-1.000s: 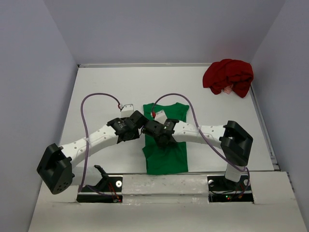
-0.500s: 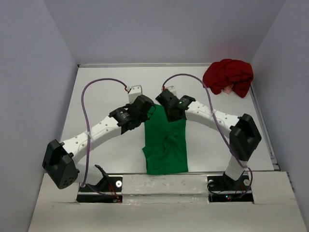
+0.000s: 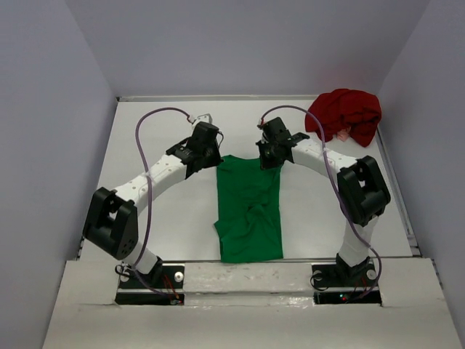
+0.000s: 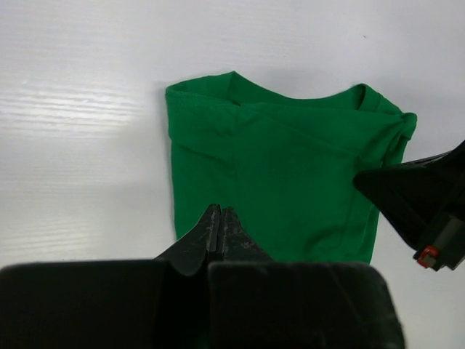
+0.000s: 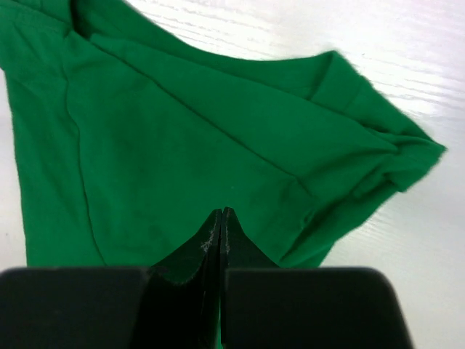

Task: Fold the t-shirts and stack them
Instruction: Fold the tshirt

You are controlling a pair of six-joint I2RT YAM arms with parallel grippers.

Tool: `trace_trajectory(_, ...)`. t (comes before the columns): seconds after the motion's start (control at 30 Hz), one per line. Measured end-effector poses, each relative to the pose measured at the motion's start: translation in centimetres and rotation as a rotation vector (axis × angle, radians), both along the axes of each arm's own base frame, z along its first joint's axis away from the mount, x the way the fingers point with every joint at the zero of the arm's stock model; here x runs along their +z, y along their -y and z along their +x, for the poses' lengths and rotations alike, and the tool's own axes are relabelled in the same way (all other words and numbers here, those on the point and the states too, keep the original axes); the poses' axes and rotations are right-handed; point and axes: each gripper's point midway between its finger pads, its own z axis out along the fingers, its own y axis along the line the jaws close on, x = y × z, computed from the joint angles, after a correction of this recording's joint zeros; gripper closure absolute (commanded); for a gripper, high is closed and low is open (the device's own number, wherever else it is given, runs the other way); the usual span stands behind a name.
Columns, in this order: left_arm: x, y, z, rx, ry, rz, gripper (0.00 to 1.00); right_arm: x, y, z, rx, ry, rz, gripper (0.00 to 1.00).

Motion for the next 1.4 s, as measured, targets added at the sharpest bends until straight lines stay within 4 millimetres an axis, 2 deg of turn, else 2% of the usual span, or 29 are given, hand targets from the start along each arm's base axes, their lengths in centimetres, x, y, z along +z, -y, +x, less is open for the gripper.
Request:
trace_trajectory(0.1, -1.3, 1.8, 1.3, -0.053, -0.046, -0.018, 1.00, -1.9, -0.5, -0.4, 0.018, -0.049, -0.007, 1.00)
trace_trajectory(0.17, -2.7, 2.8, 1.9, -0.085, -0.082, -0.027, 1.00, -2.4, -0.5, -0.5, 0.020, -0.061, -0.009, 1.00)
trace_trajectory(0.4, -7.3, 5.1, 2.7, -0.155, -0.193, -0.024, 1.00, -2.4, -0.5, -0.5, 0.021, -0.060, -0.007, 1.00)
trace_trajectory(0.73, -8.8, 6.3, 4.4, -0.168, -0.237, -0.005, 1.00, -2.4, -0.6, -0.4, 0.031, -0.069, -0.013, 1.00)
trace_trajectory(1.17, -11.2, 6.7, 5.1, -0.162, -0.319, 0.039, 1.00, -5.0, -0.8, -0.4, 0.047, -0.137, -0.049, 1.00)
trace_trajectory(1.4, -11.6, 6.9, 6.5, -0.154, -0.339, 0.055, 1.00, -5.1, -1.6, 1.4, 0.057, -0.129, -0.060, 1.00)
